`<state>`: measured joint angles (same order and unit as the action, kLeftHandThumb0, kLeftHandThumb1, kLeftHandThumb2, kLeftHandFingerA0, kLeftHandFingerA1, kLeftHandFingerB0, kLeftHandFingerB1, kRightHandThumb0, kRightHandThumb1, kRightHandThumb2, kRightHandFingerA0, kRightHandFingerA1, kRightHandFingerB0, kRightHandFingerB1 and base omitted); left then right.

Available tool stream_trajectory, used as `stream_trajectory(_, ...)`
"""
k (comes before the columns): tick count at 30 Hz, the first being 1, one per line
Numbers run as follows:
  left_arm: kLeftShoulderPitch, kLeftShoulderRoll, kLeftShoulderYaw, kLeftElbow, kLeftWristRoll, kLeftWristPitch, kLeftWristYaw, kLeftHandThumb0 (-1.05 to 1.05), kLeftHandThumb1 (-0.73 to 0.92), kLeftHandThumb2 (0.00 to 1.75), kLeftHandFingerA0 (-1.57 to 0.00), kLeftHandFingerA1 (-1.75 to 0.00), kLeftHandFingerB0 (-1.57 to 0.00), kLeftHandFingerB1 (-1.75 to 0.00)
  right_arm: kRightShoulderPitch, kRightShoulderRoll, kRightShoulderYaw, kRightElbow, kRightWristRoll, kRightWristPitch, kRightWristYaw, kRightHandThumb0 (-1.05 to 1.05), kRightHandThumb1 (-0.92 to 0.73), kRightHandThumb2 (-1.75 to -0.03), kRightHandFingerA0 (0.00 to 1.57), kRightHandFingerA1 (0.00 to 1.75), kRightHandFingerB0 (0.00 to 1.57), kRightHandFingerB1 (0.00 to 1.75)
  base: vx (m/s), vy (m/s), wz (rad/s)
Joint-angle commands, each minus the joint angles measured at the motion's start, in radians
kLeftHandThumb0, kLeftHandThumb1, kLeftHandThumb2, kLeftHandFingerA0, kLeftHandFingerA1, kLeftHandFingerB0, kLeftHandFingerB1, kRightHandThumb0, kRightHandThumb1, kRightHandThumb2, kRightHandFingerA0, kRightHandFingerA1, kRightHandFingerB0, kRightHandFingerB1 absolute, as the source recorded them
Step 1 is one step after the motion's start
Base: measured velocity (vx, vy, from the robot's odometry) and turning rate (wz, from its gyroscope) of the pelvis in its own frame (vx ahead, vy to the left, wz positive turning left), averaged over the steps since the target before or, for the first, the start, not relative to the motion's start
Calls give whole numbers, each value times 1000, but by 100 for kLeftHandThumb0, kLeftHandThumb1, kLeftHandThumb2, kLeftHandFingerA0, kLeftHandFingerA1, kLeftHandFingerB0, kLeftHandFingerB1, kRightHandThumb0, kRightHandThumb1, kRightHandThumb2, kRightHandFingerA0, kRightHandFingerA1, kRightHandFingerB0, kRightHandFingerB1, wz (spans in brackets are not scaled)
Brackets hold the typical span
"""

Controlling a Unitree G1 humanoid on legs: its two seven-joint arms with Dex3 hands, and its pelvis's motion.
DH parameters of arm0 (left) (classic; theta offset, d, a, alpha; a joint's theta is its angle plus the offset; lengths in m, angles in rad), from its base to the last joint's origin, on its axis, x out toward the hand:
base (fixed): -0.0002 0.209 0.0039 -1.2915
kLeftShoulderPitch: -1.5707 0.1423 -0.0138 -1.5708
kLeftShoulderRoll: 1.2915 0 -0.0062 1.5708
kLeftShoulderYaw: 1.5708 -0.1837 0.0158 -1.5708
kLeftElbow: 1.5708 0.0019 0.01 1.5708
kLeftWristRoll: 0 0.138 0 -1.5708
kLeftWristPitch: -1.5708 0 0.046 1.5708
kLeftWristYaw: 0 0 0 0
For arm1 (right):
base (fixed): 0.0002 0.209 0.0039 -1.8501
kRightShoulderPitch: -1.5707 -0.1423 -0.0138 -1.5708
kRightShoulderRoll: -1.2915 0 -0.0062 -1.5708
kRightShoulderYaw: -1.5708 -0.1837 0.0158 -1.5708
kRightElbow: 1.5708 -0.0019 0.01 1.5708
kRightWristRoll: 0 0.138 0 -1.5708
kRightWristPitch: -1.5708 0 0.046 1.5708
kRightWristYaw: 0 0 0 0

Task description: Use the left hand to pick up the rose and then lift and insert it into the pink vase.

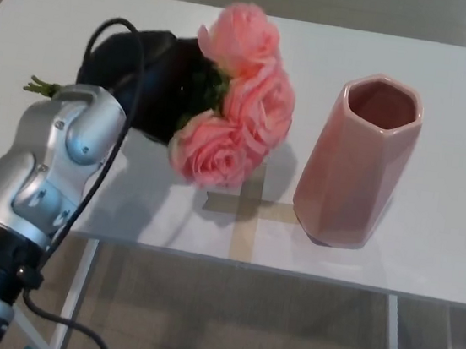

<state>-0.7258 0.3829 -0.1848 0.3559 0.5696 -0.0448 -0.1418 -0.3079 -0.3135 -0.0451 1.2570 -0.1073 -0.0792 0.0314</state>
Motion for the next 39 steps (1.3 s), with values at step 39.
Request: stream_trajectory(39,-575,-409,585,-241,-748,852,-12,-20,76,64,-111,-140,-84,-74,10,-11,-12,9,7,6,7,-35,-66,-60,58,41,54,39,0,0,0)
